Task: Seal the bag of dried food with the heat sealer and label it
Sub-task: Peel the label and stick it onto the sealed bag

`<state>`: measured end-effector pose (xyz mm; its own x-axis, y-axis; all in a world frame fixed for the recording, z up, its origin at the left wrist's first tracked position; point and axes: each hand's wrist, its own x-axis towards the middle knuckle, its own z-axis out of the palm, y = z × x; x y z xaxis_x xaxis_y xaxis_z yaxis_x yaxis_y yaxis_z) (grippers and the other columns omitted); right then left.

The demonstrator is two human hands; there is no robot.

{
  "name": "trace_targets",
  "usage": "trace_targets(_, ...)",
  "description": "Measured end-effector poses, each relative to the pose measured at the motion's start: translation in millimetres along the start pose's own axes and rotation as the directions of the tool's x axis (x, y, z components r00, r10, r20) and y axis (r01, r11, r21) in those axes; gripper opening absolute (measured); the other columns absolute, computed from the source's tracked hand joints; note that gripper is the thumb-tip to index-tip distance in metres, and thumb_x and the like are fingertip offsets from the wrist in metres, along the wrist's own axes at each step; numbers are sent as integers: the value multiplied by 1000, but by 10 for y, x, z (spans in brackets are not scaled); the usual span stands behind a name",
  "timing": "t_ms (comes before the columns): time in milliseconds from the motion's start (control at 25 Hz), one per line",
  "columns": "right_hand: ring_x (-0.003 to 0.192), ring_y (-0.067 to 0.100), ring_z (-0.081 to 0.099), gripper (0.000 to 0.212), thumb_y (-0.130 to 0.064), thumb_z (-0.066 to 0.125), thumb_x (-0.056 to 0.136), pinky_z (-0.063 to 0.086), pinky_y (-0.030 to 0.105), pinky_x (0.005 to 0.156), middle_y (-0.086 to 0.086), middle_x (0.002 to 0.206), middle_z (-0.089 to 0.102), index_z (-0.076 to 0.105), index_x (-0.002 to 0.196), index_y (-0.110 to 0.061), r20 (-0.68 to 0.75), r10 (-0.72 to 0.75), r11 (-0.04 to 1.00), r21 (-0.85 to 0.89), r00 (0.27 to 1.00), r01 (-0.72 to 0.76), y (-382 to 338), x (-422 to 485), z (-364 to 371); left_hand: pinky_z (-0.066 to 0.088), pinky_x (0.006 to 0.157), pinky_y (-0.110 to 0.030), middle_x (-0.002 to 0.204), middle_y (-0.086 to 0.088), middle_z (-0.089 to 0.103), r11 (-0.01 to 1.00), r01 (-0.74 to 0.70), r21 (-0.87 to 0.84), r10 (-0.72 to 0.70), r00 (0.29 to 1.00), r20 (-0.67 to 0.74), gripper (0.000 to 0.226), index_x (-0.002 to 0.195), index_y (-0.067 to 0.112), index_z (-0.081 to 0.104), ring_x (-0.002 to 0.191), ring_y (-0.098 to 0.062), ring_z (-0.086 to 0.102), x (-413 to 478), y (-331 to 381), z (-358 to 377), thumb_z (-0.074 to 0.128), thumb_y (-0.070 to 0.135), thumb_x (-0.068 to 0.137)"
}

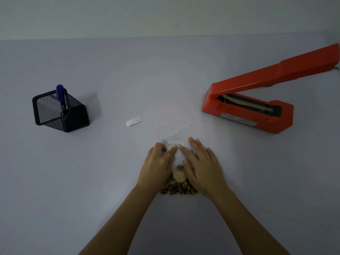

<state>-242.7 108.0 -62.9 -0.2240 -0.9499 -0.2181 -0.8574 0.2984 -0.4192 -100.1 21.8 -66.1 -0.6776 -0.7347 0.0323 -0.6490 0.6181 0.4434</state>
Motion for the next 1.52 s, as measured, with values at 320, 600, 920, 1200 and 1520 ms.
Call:
trace_targets(320,140,17,25,51,-40,22,94,23,40,111,2,151,32,36,141,-27,-65,21,997,-68,998,-25,-28,10,7,54,54,-31,87,-15,52,1000,24,11,-24,999,33,47,125,7,57,64,-24,55,21,2,-15,68,3,79)
trace_targets(600,141,16,22,59,-46,21,92,19,38,112,2,153,29,25,145,-21,-59,21,996,-90,998,-27,-50,18,-14,48,52,-33,90,-13,55,993,37,115,-44,997,59,49,128,8,53,63,-24,57,27,-95,-55,66,16,81)
trace_targets(920,143,18,16,62,-47,18,91,17,44,114,4,155,21,20,147,-19,-47,44,995,-91,998,-49,-82,0,37,41,85,-34,129,-7,42,979,158,127,-181,963,198,65,145,25,26,108,-22,48,-58,10,-148,13,41,84)
trace_targets(1200,143,18,12,62,-44,16,90,12,45,116,4,156,19,19,147,-19,-51,71,997,-17,996,-72,-145,16,50,40,86,-31,131,-4,38,971,193,140,-217,958,187,65,147,27,17,110,-19,44,-45,30,-83,14,42,84)
trace_targets(1520,143,15,12,59,-40,18,91,9,42,116,2,155,20,21,147,-23,-77,75,996,43,994,-72,-119,20,88,41,86,-32,131,-6,37,974,199,110,-217,959,184,60,147,29,15,110,-20,45,-49,11,-94,24,39,89)
